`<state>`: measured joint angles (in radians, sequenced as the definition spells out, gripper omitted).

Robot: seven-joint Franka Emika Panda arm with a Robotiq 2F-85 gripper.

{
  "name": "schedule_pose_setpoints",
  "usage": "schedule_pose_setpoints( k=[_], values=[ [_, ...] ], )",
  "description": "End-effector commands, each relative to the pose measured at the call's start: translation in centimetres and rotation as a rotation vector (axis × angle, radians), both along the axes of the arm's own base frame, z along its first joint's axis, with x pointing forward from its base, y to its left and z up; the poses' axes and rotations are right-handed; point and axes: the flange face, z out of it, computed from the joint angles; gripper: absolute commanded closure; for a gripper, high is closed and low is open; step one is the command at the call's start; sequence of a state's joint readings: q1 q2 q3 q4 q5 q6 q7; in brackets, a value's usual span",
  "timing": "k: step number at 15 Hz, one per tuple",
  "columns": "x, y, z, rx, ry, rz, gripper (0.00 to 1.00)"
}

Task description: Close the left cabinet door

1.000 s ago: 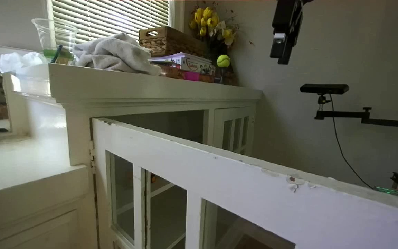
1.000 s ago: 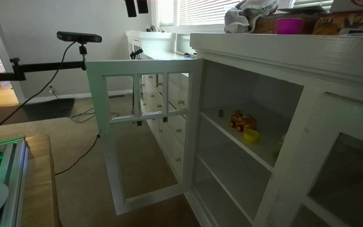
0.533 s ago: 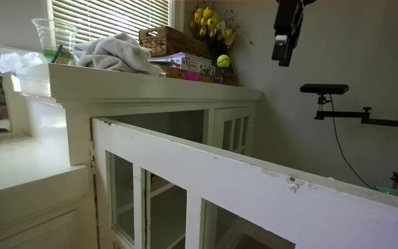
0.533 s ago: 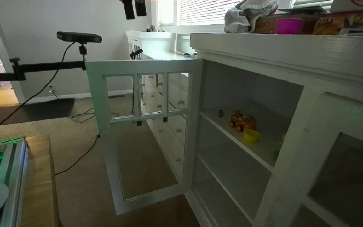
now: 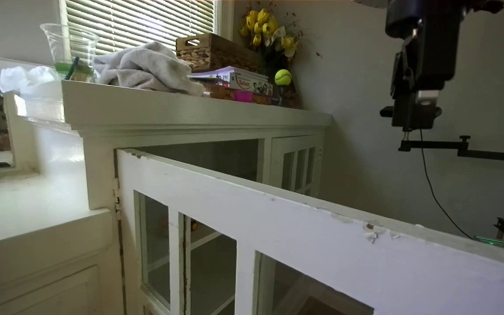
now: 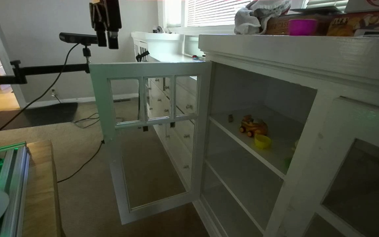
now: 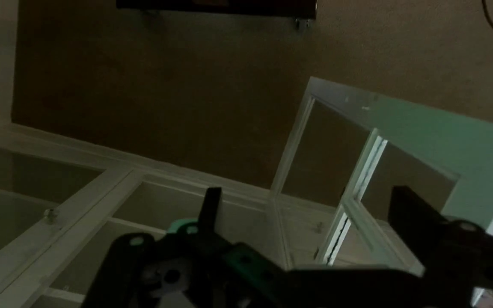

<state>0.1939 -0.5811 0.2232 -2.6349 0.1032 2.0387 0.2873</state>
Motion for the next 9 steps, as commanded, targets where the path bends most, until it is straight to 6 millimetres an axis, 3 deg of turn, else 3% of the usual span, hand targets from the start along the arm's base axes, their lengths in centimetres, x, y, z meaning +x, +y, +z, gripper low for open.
schedule_pose_setpoints(
  k=[1,3,9],
  values=[
    [-2.6,2.9,-2.5,0.017,0.004,0.048,0.00],
    [-3.8,5.1,-3.4,0.022,0.005,0.086,0.00],
    [-6.0,12.0,-3.7,0.074,-0.044,0.123,0.00]
  ],
)
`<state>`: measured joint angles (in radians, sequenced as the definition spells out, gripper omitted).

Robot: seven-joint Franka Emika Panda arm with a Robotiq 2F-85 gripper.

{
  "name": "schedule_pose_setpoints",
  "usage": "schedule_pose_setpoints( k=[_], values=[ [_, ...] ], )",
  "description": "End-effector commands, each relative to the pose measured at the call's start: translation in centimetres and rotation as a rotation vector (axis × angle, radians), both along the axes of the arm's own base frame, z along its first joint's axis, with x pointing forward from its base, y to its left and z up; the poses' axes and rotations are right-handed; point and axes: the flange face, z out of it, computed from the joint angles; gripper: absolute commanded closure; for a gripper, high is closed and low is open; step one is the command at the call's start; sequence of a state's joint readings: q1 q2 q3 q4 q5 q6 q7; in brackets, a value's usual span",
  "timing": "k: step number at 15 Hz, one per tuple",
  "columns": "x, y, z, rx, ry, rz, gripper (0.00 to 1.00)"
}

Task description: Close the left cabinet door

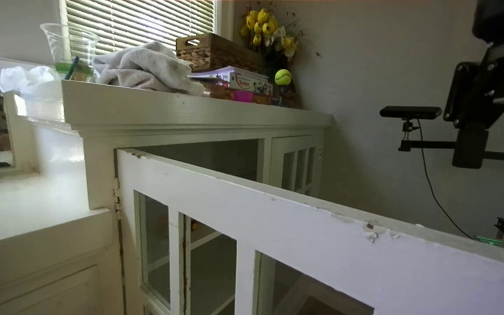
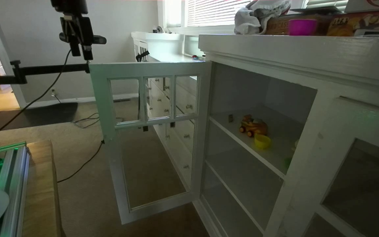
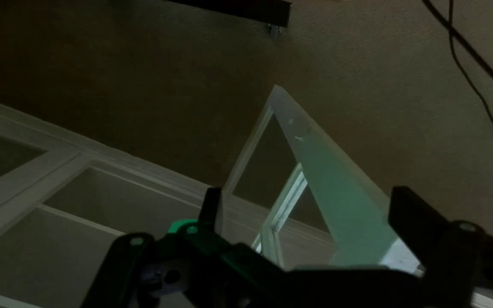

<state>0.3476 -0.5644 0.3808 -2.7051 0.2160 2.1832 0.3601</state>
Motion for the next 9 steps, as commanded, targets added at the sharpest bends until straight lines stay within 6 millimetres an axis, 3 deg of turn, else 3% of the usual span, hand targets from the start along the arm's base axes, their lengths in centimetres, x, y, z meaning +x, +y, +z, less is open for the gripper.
schedule_pose_setpoints(
  k=[1,9],
  values=[
    [-0.4,3.5,-0.3,0.052,-0.011,-0.023,0.00],
    [1.0,6.2,-1.5,0.101,-0.038,-0.057,0.00]
  ],
)
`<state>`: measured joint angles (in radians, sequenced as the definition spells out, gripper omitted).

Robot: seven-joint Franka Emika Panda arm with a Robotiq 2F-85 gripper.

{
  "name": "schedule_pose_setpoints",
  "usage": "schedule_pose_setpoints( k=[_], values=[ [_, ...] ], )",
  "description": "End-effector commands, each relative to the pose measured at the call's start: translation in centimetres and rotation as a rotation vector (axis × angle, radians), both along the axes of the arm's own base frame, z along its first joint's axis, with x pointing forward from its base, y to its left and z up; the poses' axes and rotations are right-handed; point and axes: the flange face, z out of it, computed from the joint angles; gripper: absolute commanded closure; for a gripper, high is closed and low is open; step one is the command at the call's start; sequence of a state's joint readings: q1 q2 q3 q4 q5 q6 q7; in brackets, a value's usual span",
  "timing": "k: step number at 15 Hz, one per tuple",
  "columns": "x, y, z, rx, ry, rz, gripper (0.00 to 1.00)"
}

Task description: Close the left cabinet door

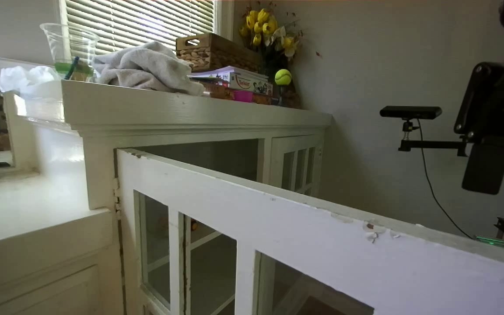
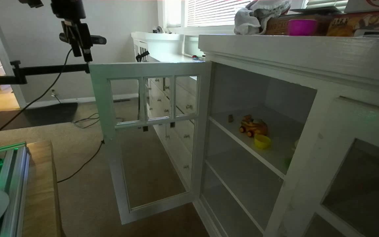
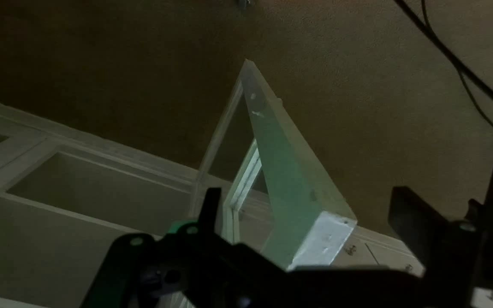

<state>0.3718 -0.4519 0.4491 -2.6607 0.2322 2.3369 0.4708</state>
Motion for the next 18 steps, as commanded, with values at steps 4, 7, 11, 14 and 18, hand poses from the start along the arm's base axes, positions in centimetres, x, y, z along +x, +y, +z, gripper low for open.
schedule_pose_setpoints(
  k=[4,7,11,14,18],
  values=[
    [1.6,2.1,-1.2,0.074,-0.007,-0.035,0.00],
    [2.0,2.2,-1.9,0.076,-0.028,-0.026,0.00],
    [2.3,2.1,-2.6,0.074,-0.074,0.003,0.00],
    [2.4,2.2,-2.8,0.068,-0.120,0.036,0.00],
    [2.7,1.2,-3.3,-0.049,-0.172,0.100,0.00]
  ],
)
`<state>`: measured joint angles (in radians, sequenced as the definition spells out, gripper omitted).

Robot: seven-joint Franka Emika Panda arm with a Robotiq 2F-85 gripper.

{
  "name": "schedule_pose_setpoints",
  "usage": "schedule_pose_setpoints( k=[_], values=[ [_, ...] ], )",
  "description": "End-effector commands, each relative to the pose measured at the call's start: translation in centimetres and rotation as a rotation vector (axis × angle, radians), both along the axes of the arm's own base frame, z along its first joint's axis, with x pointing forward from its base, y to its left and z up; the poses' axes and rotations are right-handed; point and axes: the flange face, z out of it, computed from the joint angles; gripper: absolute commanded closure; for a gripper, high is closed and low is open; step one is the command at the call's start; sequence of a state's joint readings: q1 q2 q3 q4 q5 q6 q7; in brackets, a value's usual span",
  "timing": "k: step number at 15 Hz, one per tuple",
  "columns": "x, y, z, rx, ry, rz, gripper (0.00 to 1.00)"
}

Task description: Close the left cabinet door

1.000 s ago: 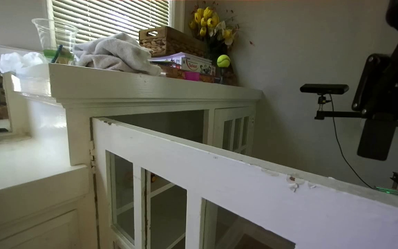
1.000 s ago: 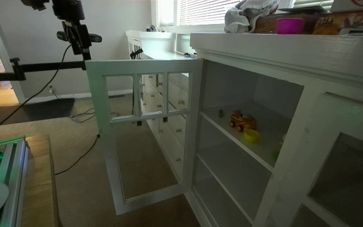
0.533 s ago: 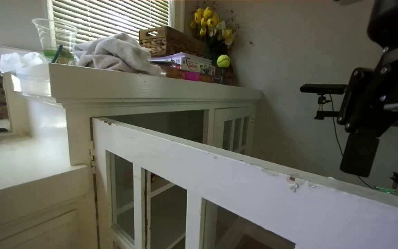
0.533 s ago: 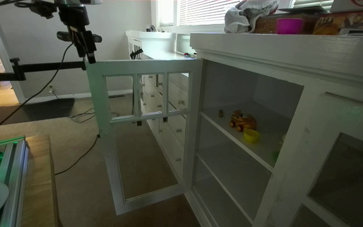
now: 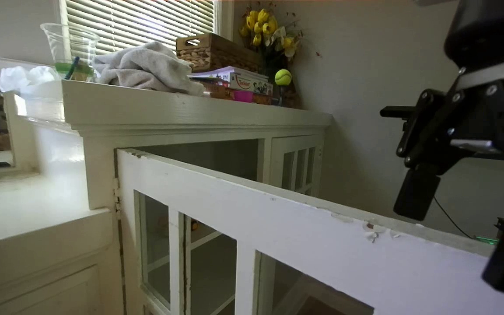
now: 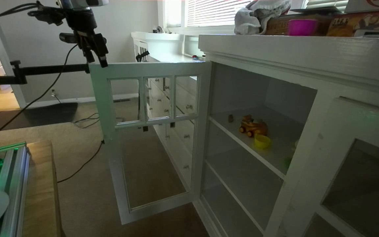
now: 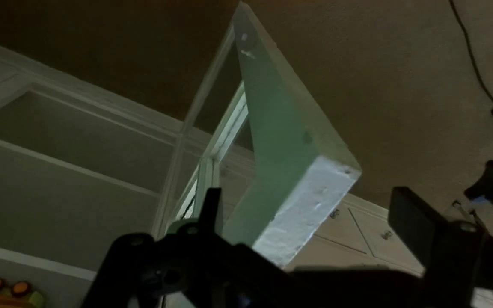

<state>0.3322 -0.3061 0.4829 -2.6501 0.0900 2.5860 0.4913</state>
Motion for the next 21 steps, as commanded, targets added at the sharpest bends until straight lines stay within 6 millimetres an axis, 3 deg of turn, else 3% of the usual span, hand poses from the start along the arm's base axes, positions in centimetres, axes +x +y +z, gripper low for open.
schedule_pose_setpoints(
  k=[1,15,21],
  values=[
    [0.3,-0.8,-0.9,-0.092,-0.052,0.018,0.00],
    [1.9,-3.7,-0.9,-0.276,-0.150,0.051,0.00],
    [3.3,-6.8,0.0,-0.345,-0.147,0.023,0.00]
  ],
)
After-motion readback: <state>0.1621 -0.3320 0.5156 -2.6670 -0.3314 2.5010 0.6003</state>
